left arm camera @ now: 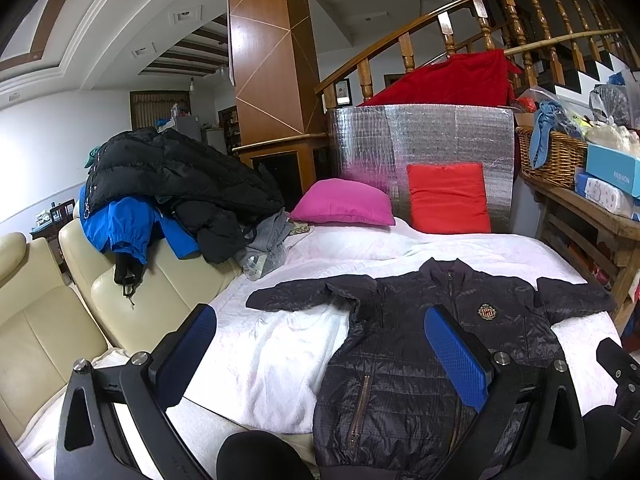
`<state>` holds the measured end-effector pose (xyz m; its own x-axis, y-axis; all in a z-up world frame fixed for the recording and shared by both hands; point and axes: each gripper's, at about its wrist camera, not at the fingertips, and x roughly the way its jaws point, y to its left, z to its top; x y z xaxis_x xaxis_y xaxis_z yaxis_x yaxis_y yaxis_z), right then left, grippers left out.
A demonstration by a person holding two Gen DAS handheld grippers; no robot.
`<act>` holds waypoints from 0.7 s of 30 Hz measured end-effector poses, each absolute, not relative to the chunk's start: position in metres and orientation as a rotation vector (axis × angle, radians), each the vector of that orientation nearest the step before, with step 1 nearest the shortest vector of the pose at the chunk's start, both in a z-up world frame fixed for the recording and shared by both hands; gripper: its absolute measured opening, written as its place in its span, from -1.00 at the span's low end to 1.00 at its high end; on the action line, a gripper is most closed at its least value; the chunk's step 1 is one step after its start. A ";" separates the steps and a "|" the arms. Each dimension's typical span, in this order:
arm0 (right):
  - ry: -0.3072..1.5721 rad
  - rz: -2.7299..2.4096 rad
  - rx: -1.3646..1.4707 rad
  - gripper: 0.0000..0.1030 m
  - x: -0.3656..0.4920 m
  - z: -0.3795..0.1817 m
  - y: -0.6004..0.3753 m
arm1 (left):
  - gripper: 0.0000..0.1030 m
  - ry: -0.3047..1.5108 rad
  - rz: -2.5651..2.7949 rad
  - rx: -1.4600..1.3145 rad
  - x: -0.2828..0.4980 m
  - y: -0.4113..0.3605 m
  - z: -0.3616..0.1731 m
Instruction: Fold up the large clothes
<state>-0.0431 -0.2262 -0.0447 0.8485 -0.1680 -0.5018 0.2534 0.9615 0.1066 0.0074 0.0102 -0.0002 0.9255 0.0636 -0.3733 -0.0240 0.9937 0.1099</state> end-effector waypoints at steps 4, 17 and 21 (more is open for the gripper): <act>0.518 -0.222 0.172 1.00 -0.042 -0.046 -0.227 | 1.00 0.388 0.045 0.104 0.008 0.009 -0.002; 0.528 -0.221 0.165 1.00 -0.040 -0.047 -0.225 | 1.00 0.399 0.043 0.101 0.011 0.011 -0.007; 0.531 -0.220 0.163 1.00 -0.039 -0.048 -0.224 | 1.00 0.404 0.042 0.099 0.012 0.012 -0.007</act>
<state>-0.0390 -0.2241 -0.0482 0.8395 -0.1649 -0.5177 0.2487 0.9638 0.0964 0.0125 0.0121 -0.0071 0.9186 0.0608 -0.3905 -0.0212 0.9943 0.1049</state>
